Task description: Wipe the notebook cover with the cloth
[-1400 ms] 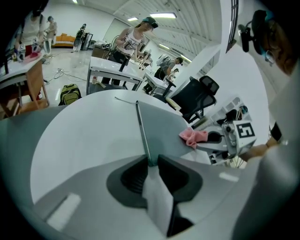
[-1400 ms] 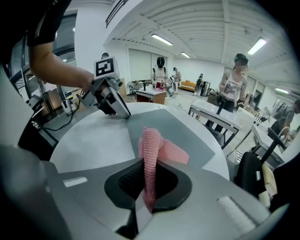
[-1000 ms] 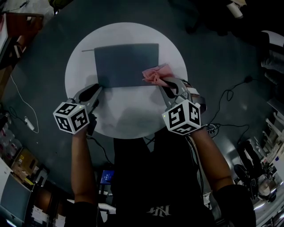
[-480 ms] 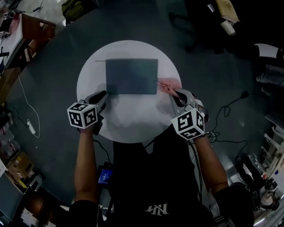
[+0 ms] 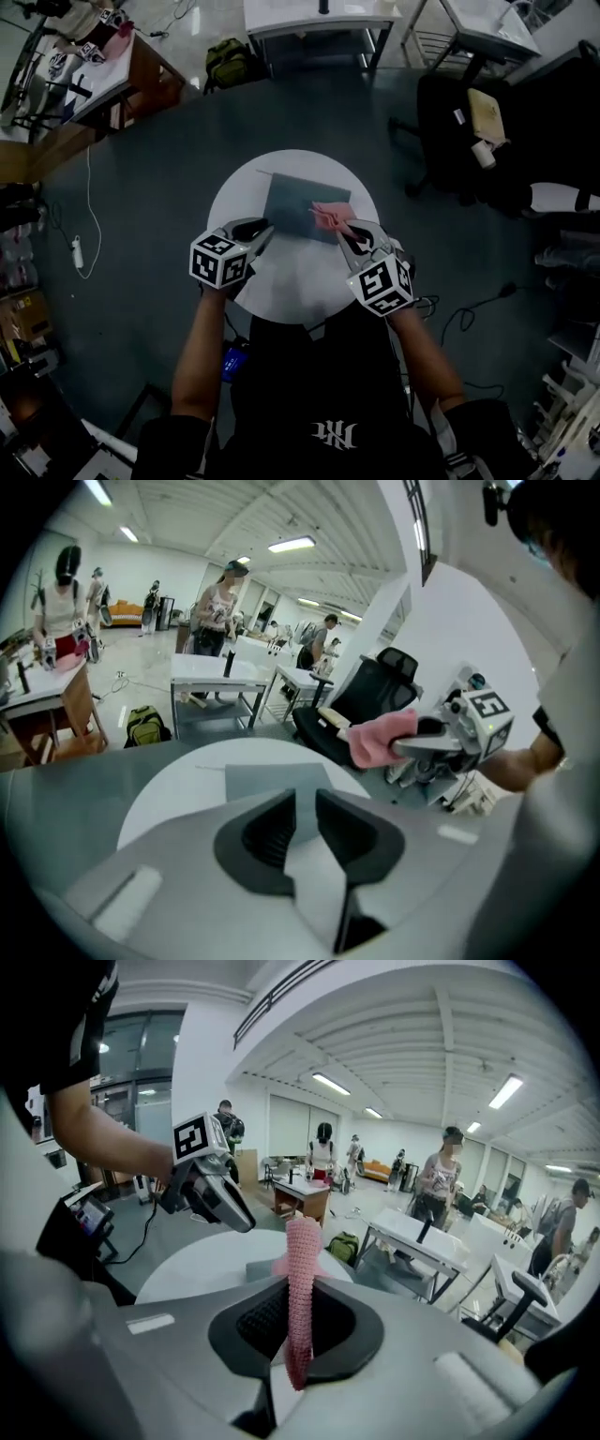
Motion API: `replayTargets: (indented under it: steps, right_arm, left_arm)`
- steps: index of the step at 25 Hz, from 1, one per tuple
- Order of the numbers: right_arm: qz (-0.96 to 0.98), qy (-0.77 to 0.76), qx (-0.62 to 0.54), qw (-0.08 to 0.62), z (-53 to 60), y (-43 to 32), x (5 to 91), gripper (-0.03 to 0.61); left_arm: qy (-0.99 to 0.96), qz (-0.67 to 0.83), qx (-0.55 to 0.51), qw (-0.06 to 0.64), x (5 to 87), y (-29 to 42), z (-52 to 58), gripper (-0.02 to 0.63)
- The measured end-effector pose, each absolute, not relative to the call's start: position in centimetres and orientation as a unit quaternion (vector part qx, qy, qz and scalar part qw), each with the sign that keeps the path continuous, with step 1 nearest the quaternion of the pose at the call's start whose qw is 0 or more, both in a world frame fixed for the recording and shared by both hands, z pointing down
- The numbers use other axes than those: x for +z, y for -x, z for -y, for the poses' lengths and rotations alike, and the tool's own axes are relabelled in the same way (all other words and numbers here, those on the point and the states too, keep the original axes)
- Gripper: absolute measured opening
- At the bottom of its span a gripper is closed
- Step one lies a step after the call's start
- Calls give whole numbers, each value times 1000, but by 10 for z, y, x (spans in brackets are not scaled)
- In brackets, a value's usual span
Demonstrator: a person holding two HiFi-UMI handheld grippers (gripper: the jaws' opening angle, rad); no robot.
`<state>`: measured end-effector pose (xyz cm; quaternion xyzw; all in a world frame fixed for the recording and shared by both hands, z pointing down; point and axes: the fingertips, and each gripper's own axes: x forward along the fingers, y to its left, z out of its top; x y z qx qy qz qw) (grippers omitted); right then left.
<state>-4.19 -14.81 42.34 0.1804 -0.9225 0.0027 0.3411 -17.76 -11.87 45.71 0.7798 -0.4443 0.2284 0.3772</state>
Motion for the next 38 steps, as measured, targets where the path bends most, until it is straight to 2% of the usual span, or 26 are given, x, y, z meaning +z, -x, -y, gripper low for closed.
replayTargets:
  steps: [7, 12, 16, 19, 24, 31, 35, 38]
  right_arm:
    - [955, -156, -23, 252, 152, 58, 293, 9]
    - [977, -151, 7, 150, 137, 59, 188, 9]
    - [989, -125, 40, 67, 99, 49, 126, 9]
    - [995, -82, 49, 21, 59, 41, 97, 8]
    - [996, -54, 74, -6, -10, 20, 95, 8]
    - [989, -34, 140, -35, -127, 15, 114, 9]
    - [984, -20, 169, -48, -198, 21, 124, 9]
    - [985, -12, 171, -31, -242, 10, 138, 9]
  left_arm:
    - [-824, 468, 167, 273, 300, 141, 118, 69]
    - [-839, 496, 120, 188, 196, 150, 95, 50]
    - [-843, 514, 90, 133, 139, 161, 54, 7]
    - [-851, 511, 79, 93, 110, 163, 19, 3]
    - [-861, 501, 57, 62, 89, 149, -48, 3]
    - [-861, 503, 31, 62, 98, 151, -176, 3]
    - [-855, 512, 3, 81, 121, 151, -251, 3]
    - [-857, 502, -3, 115, 146, 130, -289, 3]
